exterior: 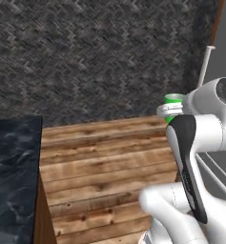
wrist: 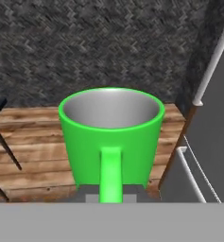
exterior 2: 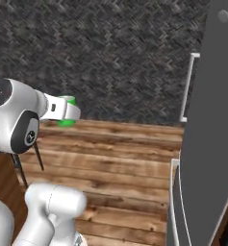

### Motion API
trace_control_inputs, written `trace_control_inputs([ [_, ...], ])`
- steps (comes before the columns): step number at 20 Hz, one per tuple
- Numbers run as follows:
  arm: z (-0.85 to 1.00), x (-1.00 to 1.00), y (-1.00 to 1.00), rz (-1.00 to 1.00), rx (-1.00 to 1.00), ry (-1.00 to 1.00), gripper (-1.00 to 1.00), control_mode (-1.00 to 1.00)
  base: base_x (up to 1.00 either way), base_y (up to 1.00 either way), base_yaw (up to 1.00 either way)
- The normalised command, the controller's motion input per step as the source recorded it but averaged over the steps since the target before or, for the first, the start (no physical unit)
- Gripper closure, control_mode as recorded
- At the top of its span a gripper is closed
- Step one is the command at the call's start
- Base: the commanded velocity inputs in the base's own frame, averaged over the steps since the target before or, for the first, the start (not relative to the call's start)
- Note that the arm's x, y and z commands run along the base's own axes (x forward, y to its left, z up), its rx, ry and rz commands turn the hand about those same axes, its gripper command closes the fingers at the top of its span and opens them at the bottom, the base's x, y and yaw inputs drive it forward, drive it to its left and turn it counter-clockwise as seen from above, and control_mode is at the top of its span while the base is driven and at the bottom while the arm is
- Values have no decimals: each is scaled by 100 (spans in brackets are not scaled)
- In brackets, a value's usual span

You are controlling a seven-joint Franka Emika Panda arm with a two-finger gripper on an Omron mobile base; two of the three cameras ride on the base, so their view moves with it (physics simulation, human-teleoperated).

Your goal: There is a tray on the dining counter. Grab the cup, mug, and pitcher and place them on the tray. The pitcher may be placed next to the tray if it cannot fit the tray.

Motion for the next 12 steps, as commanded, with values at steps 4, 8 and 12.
trace_control_inputs([
  [4, 0, 0, 0, 0, 0, 0, 100, 100, 100, 10, 0],
  [8, 0, 0, 0, 0, 0, 0, 100, 100, 100, 1, 0],
  [12, 0, 0, 0, 0, 0, 0, 100, 100, 100, 0, 0],
])
